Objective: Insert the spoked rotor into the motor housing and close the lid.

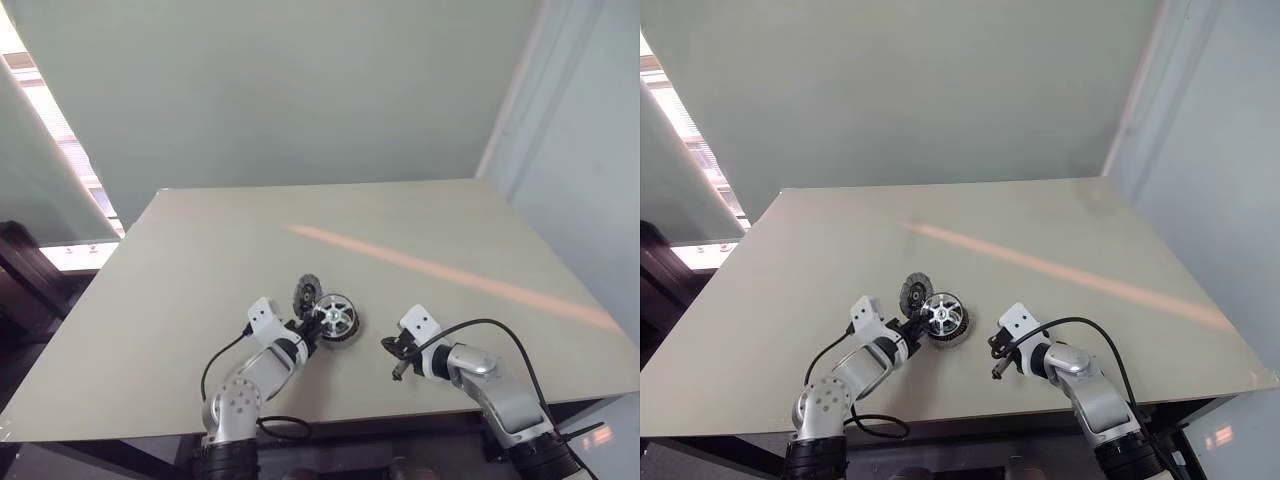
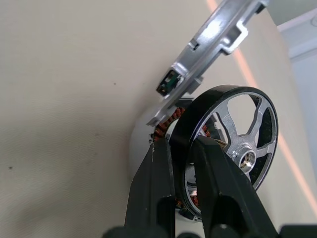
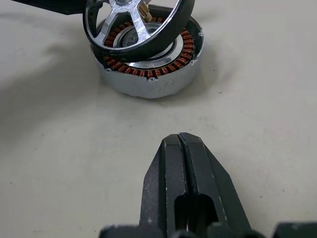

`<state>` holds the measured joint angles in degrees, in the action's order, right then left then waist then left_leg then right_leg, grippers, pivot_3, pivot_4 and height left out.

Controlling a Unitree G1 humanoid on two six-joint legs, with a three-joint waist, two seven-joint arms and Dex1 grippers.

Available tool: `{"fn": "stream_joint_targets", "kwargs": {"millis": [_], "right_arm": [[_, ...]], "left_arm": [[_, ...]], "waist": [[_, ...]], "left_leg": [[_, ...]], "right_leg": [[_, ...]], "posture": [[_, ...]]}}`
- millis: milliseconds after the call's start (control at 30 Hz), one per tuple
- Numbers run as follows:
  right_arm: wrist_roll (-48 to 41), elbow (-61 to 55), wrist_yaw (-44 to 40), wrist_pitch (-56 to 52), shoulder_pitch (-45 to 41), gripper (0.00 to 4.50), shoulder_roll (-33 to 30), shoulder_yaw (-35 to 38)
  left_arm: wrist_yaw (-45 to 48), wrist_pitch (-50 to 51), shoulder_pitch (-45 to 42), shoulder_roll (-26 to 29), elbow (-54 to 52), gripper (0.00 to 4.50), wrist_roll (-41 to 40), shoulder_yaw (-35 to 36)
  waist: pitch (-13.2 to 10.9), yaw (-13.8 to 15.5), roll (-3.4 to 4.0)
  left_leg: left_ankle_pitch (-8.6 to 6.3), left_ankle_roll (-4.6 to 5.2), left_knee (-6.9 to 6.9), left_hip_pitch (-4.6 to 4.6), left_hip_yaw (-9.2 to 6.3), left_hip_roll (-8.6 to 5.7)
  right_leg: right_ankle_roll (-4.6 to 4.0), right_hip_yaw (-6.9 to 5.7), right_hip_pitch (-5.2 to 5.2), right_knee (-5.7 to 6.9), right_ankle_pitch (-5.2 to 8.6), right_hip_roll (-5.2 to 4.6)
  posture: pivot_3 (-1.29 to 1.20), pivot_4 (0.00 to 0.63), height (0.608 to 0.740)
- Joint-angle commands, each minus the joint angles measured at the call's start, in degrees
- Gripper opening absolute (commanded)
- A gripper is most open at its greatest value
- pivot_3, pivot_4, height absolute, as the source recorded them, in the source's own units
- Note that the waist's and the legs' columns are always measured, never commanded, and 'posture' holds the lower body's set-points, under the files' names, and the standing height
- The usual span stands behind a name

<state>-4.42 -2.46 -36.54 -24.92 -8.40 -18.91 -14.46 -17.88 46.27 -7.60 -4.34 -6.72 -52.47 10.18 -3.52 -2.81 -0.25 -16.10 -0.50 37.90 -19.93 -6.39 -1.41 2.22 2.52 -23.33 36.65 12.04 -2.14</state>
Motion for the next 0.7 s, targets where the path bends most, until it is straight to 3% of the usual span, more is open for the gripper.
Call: {"fn": "stream_joint_targets", "kwargs": {"millis": [33,367,700], "right_arm": [[-0.6,-2.2,0.3,0.5,-0.8,0.0,0.2,0.7],[-0.5,-2.2,0.9,0.9,-0.7,0.0,0.5,0.8],[-0.6,-1.9,1.4,1.2,-0.8,0.0,0.4,0.8]], "left_arm": [[0.3,-0.2,-1.8,-2.7,-0.5,0.26,0.2,-0.5],[0.5,0.0,-2.2,-2.7,0.2,0.26,1.6,-1.3],[-0.5,2.0,-1.9,-2.7,-1.7,3.61,0.7,-1.2]], "waist": [[0.0,0.0,0.0],[0.0,0.0,0.0],[0.0,0.0,0.0]], "left_leg": [[0.0,0.0,0.0,0.0,0.0,0.0],[0.0,0.0,0.01,0.0,0.0,0.0],[0.0,0.0,0.01,0.0,0.0,0.0]], "right_leg": [[0.0,0.0,0.0,0.0,0.0,0.0],[0.01,0.0,0.01,0.0,-0.01,0.0],[0.06,0.0,0.01,0.01,-0.03,0.0]], "posture": [[0.0,0.0,0.74],[0.0,0.0,0.74],[0.0,0.0,0.74]]}}
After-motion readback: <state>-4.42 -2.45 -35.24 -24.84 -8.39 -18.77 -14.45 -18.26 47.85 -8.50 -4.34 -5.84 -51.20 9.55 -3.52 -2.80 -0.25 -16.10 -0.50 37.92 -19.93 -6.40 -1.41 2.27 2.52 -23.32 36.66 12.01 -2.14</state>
